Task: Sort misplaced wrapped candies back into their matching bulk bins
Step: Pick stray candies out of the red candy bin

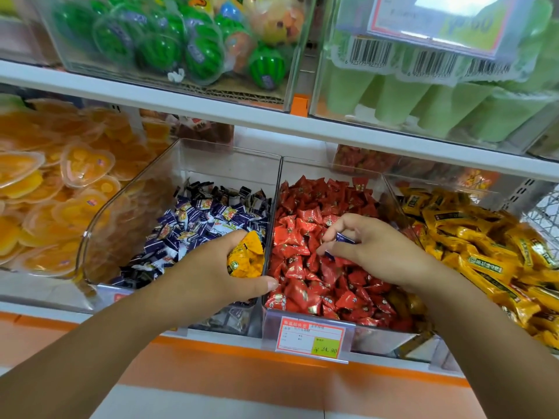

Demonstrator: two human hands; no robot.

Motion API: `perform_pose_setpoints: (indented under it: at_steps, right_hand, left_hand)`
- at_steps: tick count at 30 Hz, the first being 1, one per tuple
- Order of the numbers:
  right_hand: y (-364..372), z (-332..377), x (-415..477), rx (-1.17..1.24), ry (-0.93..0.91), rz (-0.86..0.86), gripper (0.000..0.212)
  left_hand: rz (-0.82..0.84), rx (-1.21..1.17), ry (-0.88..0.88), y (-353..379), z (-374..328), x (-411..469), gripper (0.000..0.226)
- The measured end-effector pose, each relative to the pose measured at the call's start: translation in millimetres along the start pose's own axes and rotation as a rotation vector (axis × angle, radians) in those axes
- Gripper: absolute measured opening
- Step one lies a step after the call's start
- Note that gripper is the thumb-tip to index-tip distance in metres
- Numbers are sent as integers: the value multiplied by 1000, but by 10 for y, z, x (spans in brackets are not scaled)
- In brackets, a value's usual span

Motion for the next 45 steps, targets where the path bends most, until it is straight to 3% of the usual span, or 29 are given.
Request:
perform_pose_setpoints:
  at_steps: [12, 19, 23, 26, 27, 30, 34, 37, 41, 45]
  right_hand:
    - [7, 70, 50, 84, 2, 0, 20]
    - [44, 149, 34, -4, -43, -21, 25]
    - [40, 270, 30, -97, -171, -90, 28]
    - [-33, 538, 41, 66, -311, -358, 27]
    - [0, 641, 71, 163, -348, -376, 29]
    - [212, 819, 245, 326, -352, -212, 35]
    - [29, 668, 303, -10, -269, -279, 19]
    - [195, 422, 265, -232, -297, -78, 9]
    - [694, 183, 169, -516, -311, 211, 44]
    - [671, 11, 230, -785, -254, 113, 61]
  left_hand:
    - [4, -14, 4, -27, -63, -56, 98]
    - [22, -103, 18, -25, -79, -58, 98]
    - [49, -157, 36, -24, -105, -80, 94]
    - [56, -149, 33, -28, -91, -79, 94]
    - [54, -150, 28, -34, -86, -76, 95]
    - [50, -128, 22, -37, -82, -68, 98]
    - [70, -112, 33, -25, -82, -65, 99]
    - [79, -148, 32, -24, -123, -67, 96]
    - [78, -145, 14, -31, -164, -86, 87]
    - [57, -113, 24, -10, -139, -79, 87]
Point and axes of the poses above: each hand's wrist, its own x-axis towards the middle knuckle, its own y-axis out of the palm, z = x × y, the point moved 5 cm from there along x, towards the middle knuckle, and after that the axes turned 2 degrees about -z, right-handed, at the moved point
